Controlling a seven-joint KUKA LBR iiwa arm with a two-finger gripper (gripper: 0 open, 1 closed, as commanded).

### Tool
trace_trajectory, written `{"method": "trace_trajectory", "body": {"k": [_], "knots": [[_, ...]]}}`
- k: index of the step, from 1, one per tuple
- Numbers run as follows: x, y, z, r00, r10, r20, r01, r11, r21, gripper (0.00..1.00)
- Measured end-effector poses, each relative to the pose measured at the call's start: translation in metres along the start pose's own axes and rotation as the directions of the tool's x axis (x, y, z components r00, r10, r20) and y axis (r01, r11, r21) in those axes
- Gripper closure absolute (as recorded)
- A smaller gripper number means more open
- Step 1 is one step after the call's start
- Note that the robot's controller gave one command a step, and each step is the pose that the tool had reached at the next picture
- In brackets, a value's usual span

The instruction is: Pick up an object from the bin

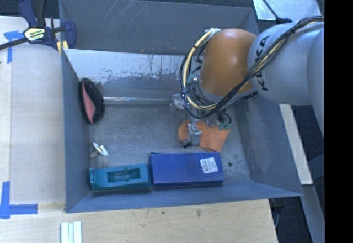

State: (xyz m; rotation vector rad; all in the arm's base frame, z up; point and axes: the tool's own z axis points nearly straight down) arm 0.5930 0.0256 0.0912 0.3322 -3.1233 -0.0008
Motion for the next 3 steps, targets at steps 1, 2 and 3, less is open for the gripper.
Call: {"method": "trace_trajectory", "body": {"k": [1, 2, 3], "knots": [[0.0000, 0.0000, 0.0000, 1.000, 0.000, 0.000, 0.000, 1.000, 0.000, 1.00], [0.0000, 0.0000, 0.0000, 1.000, 0.001, 0.000, -0.001, 1.000, 0.000, 0.00], [0.0000, -0.0001, 0.0000, 1.000, 0.001, 0.000, -0.001, 1.000, 0.000, 0.00]]}}
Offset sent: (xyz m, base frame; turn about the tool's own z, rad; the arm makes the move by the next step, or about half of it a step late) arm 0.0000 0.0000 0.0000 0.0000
